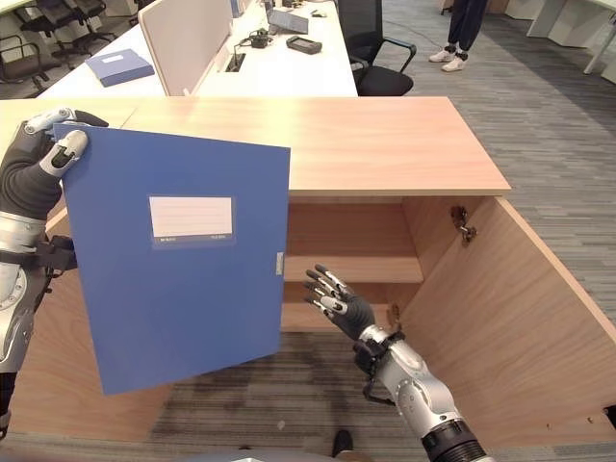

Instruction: Put the empty folder in the office cabinet

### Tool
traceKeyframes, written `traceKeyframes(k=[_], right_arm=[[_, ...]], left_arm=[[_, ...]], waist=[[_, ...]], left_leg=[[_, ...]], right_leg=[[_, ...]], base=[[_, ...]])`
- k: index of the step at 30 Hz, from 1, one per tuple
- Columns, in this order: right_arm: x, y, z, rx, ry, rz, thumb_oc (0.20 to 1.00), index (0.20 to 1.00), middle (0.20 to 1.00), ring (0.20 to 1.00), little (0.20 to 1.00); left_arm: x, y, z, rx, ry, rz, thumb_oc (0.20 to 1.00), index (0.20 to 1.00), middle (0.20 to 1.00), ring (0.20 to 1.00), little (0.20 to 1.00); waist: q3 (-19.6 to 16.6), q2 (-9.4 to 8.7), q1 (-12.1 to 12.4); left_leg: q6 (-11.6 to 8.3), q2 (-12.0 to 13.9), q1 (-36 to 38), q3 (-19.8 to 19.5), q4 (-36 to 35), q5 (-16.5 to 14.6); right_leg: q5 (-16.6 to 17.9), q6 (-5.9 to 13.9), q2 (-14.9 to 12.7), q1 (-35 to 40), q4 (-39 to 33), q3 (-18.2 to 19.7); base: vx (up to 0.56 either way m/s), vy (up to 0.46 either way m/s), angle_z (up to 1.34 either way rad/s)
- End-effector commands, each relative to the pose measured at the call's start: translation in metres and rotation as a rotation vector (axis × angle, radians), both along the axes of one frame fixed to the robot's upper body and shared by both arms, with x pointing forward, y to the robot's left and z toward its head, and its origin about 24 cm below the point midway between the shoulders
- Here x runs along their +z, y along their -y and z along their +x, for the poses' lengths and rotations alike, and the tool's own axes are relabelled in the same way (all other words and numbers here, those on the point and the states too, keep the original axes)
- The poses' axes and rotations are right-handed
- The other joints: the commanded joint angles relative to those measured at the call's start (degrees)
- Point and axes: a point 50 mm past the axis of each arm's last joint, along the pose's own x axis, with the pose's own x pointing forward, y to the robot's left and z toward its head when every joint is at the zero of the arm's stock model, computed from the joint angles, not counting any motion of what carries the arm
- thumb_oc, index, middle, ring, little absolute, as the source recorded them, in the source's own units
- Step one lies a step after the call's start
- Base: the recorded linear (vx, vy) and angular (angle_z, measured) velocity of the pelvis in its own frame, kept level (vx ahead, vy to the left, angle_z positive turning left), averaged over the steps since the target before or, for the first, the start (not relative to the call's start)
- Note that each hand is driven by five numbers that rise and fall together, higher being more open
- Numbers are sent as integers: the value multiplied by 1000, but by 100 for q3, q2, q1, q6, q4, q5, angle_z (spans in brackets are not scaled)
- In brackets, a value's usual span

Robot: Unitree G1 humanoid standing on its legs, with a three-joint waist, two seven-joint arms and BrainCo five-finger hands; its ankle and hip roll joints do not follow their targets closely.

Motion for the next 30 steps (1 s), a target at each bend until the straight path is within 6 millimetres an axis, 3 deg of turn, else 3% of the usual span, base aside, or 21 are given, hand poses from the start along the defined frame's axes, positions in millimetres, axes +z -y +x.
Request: traceKeyframes(k=[1, 18, 30], right_arm=[[33, -24, 15, 53, 172, 52, 1000, 1000, 1000, 1000, 1000], [43, -51, 22, 168, 212, 33, 1000, 1000, 1000, 1000, 1000], [48, -72, 22, 250, 224, 44, 1000, 1000, 1000, 1000, 1000]], left_arm=[[20, 8, 1, -29, 106, 15, 200, 200, 200, 200, 200], [3, 51, 15, -237, 14, -24, 200, 200, 200, 200, 200], [4, 80, 16, -373, 10, -46, 200, 200, 200, 200, 200]], waist=[[-66, -234, -76], [-19, -227, -103], [17, -230, -130]], left_leg=[[-122, -13, -35, -74, 16, -328], [-101, -18, -21, -77, 16, -331], [-85, -34, -10, -91, 16, -339]], right_leg=[[-851, 606, -521, 710, 113, -66], [-853, 584, -512, 711, 131, -50], [-854, 584, -507, 723, 139, -40]], base=[[0, 0, 0], [0, 0, 0], [0, 0, 0]])
